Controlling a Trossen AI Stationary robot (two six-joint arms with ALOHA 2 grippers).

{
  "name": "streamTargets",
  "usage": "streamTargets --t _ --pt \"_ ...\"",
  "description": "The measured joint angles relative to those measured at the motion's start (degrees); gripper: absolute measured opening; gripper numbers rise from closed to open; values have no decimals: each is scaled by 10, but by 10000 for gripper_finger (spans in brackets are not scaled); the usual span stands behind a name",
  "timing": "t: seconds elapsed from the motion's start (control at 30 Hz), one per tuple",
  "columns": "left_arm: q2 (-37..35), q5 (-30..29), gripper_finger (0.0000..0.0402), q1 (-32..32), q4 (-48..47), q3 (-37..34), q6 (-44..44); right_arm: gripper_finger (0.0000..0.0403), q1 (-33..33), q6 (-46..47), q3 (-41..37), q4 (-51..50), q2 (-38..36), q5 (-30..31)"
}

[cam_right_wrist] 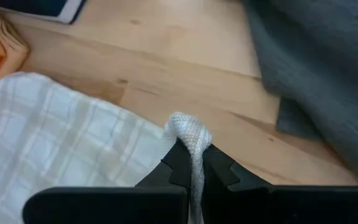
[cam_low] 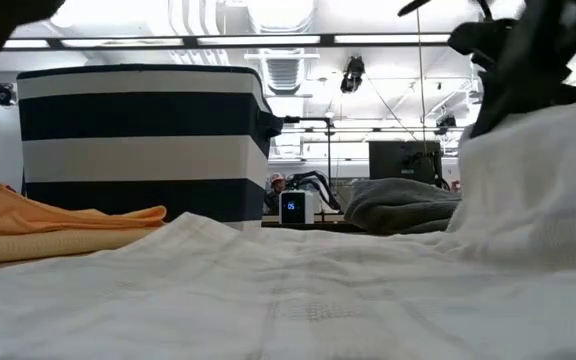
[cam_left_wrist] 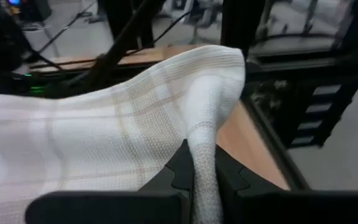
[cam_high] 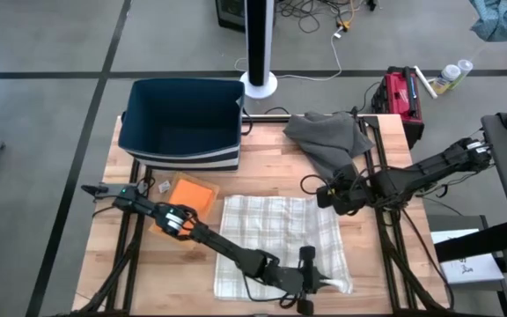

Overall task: Fold towel
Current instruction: Fold the white patterned kitchen towel

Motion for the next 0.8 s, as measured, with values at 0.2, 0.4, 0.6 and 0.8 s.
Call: streamTargets --t 0.2,0.4,0.6,0.8 --pt "-26 -72 11 -19 -118 -8 15 7 -3 -28 23 26 2 24" --pt "-28 -141 11 -31 -83 -18 0 7 -9 -105 38 140 9 42" --pt "-42 -183 11 -46 50 -123 -20 7 -21 -161 38 233 47 33" --pt "-110 -225 11 -67 156 -265 -36 7 -43 -158 38 245 98 30"
